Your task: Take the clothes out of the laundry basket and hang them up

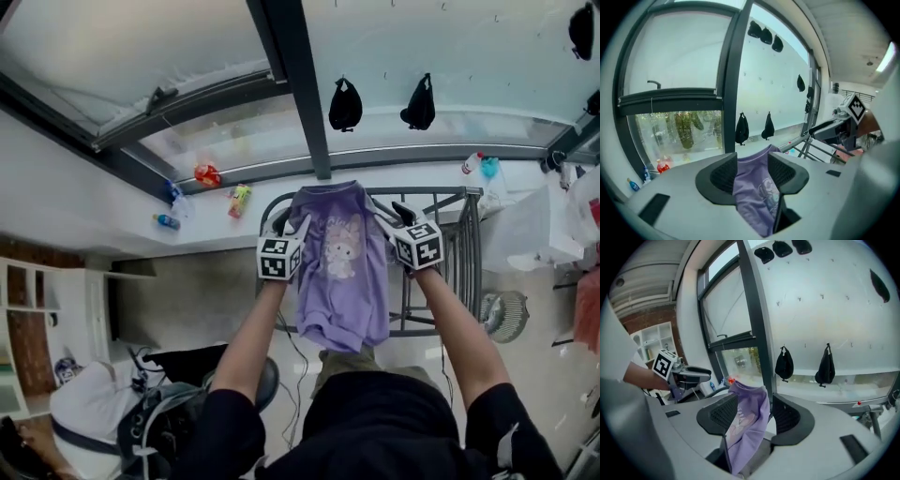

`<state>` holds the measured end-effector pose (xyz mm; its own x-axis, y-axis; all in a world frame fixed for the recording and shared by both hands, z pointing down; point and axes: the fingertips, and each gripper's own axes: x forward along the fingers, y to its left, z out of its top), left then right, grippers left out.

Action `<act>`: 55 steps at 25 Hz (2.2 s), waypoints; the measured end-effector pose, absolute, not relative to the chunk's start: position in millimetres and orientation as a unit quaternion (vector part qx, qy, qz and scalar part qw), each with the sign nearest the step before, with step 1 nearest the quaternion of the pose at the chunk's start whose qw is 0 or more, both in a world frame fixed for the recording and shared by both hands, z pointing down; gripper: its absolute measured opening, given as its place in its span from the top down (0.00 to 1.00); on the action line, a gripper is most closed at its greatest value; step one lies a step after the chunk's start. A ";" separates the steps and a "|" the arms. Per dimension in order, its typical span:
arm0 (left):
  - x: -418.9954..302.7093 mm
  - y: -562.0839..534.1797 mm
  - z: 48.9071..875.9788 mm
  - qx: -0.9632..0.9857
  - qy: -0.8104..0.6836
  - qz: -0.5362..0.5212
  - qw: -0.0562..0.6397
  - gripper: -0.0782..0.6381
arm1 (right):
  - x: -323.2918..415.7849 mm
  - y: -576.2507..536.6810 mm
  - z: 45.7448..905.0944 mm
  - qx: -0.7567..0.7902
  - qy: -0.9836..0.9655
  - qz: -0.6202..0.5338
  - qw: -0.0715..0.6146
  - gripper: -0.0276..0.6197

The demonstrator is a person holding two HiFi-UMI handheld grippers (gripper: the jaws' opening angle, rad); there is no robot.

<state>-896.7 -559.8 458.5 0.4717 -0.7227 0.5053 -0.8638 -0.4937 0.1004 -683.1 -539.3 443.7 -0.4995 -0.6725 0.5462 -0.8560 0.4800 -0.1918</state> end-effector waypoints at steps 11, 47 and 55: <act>-792.4 -421.9 332.4 0.885 -0.436 0.121 0.110 0.80 | -570.8 -375.8 336.7 0.492 -0.844 0.194 0.091 0.93; -233.5 77.7 376.2 0.971 -0.018 0.195 0.139 0.88 | -128.0 246.3 393.6 0.813 -0.522 0.255 -0.024 0.96; -110.5 69.2 423.7 0.958 0.047 0.226 0.170 0.88 | -37.5 225.9 436.9 0.832 -0.473 0.291 -0.004 0.96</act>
<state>-110.5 69.2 423.7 0.8937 0.1676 0.4161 0.0138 -0.9374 0.3480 -37.5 225.9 436.9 0.3829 -0.7890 0.4805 -0.7841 -0.5526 -0.2824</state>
